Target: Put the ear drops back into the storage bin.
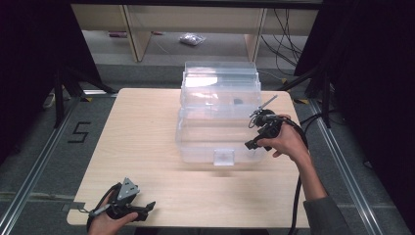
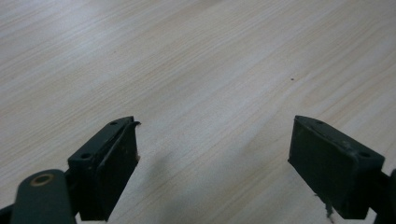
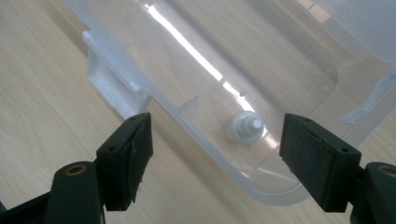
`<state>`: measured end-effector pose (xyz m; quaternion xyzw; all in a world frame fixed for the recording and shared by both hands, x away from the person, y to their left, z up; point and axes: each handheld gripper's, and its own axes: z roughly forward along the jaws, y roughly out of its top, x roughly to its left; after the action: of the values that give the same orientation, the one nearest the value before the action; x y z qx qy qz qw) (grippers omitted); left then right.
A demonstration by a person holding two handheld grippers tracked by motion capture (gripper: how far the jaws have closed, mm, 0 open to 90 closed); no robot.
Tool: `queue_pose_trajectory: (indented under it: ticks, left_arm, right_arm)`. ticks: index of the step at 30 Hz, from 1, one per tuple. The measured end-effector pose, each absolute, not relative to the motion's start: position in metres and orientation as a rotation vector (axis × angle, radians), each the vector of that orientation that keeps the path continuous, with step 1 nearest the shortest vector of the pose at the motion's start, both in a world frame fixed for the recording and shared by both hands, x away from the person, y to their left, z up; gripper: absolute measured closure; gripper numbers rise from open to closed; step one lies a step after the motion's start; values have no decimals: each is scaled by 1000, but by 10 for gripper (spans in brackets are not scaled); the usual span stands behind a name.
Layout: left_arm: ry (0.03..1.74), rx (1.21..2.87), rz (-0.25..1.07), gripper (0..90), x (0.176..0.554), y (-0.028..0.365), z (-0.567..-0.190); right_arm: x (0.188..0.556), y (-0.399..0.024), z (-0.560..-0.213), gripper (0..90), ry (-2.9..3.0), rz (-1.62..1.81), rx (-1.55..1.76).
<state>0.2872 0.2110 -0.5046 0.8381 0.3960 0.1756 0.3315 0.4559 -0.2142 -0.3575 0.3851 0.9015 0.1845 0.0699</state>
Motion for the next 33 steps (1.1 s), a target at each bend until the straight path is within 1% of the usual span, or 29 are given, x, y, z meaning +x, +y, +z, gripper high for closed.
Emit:
queue_pose_trajectory:
  ticks: [10,15,33]
  left_arm:
    - [1036,2190,460,150,287,211,-505]
    - [1037,2189,461,150,287,211,-505]
    - [1038,2190,458,150,287,211,-505]
  right_arm:
    - [447,-218,-362,254,2693,639,1107]
    - [437,-219,-362,238,2670,681,1173]
    - [417,-225,-375,226,2640,776,1149]
